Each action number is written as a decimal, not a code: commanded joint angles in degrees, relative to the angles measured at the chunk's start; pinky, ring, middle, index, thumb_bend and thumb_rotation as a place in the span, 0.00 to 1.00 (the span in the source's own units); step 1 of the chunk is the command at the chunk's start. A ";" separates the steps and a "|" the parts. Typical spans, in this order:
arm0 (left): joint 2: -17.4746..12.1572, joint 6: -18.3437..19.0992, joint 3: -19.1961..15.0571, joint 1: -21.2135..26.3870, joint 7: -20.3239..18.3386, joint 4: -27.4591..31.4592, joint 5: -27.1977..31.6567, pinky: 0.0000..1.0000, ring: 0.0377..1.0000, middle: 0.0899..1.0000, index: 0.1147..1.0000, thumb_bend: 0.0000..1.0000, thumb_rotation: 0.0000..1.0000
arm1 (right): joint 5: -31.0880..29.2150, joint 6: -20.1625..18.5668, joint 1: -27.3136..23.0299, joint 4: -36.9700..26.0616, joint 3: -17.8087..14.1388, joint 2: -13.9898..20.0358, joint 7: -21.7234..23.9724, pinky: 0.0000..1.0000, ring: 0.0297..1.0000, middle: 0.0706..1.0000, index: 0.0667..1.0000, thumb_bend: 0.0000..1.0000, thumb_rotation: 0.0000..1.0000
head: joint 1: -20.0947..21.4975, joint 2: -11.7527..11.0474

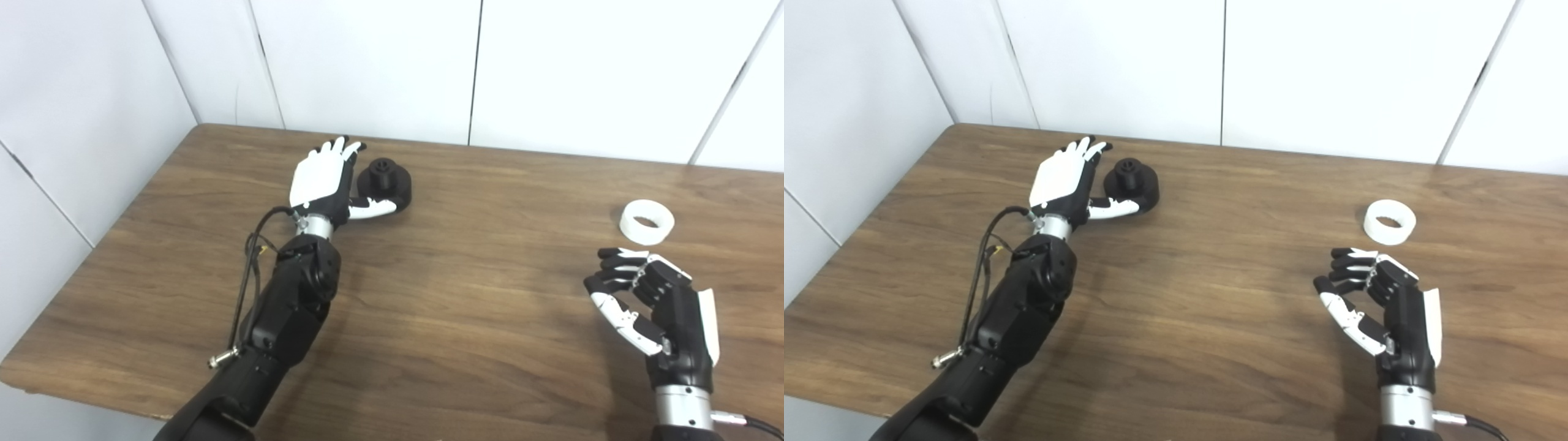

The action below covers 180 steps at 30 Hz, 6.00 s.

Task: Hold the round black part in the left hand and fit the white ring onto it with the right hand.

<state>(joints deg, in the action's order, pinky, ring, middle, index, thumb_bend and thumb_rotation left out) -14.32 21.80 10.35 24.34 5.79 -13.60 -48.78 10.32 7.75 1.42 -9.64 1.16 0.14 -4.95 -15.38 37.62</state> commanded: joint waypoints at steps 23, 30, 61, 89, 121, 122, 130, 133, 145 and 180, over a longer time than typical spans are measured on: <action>-2.54 1.62 1.88 4.88 0.64 -5.84 1.15 1.00 1.00 1.00 0.90 1.00 0.55 | 0.55 0.89 -0.50 -3.19 -0.36 0.14 -0.16 0.41 0.50 0.61 0.46 0.50 0.16 | 0.49 0.62; -2.59 1.15 3.21 5.38 0.80 -7.57 1.93 0.99 1.00 1.00 0.88 1.00 0.55 | 0.11 0.43 -0.60 -3.48 -0.41 0.10 0.03 0.41 0.50 0.61 0.46 0.50 0.15 | 0.59 0.73; -0.42 -8.92 1.65 11.18 8.95 -23.39 12.81 0.96 1.00 1.00 0.82 0.95 0.51 | -0.14 -1.29 0.48 -5.81 -0.39 -0.67 -0.34 0.43 0.52 0.62 0.46 0.50 0.15 | 1.96 1.33; 1.99 -23.24 -2.30 10.55 13.23 -28.02 23.89 1.00 1.00 0.94 0.56 0.83 0.17 | 0.04 -1.37 0.97 -6.13 -0.83 -0.88 -0.88 0.42 0.50 0.60 0.46 0.50 0.15 | 2.04 1.87; 2.35 -12.57 3.07 -3.69 -0.53 0.80 22.24 1.00 1.00 0.95 0.54 0.87 0.26 | 0.19 -1.39 -0.03 -6.02 -0.68 -0.63 -0.61 0.42 0.51 0.61 0.46 0.50 0.15 | 2.56 1.86; 2.40 -12.37 3.19 -4.40 -1.01 2.05 22.11 1.00 1.00 0.95 0.54 0.88 0.25 | 0.29 -1.36 -0.06 -6.03 -0.66 -0.71 -0.66 0.42 0.51 0.61 0.46 0.50 0.15 | 2.69 1.93; 2.99 -9.77 4.05 -9.92 -4.95 12.63 21.34 1.00 1.00 0.96 0.54 0.89 0.24 | -0.11 -2.44 -0.04 -6.90 -0.67 -1.16 -0.57 0.42 0.50 0.60 0.46 0.50 0.14 | 3.60 2.30; 3.04 -9.43 4.29 -11.45 -6.07 15.60 21.03 1.00 1.00 0.96 0.54 0.89 0.23 | 0.09 -2.67 -0.12 -7.10 -0.68 -1.08 -0.58 0.41 0.50 0.60 0.46 0.50 0.14 | 4.10 2.56; 3.55 -10.63 6.93 -19.45 -10.08 26.54 19.81 1.00 1.00 0.96 0.52 0.90 0.25 | 0.37 -5.03 -0.38 -8.62 -0.31 -2.08 -0.66 0.41 0.50 0.60 0.46 0.50 0.14 | 5.89 3.11; 2.70 -13.65 7.81 -28.93 -15.43 35.83 15.64 1.00 1.00 0.96 0.52 0.90 0.22 | 5.88 -5.02 -0.12 -8.06 4.38 -6.35 -3.16 0.43 0.52 0.60 0.46 0.50 0.14 | 27.10 2.60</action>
<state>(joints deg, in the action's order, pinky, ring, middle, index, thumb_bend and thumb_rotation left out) -10.72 10.18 19.05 -5.47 -9.80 20.26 -34.00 15.40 1.06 1.87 -16.31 4.99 -4.67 -7.27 11.77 40.17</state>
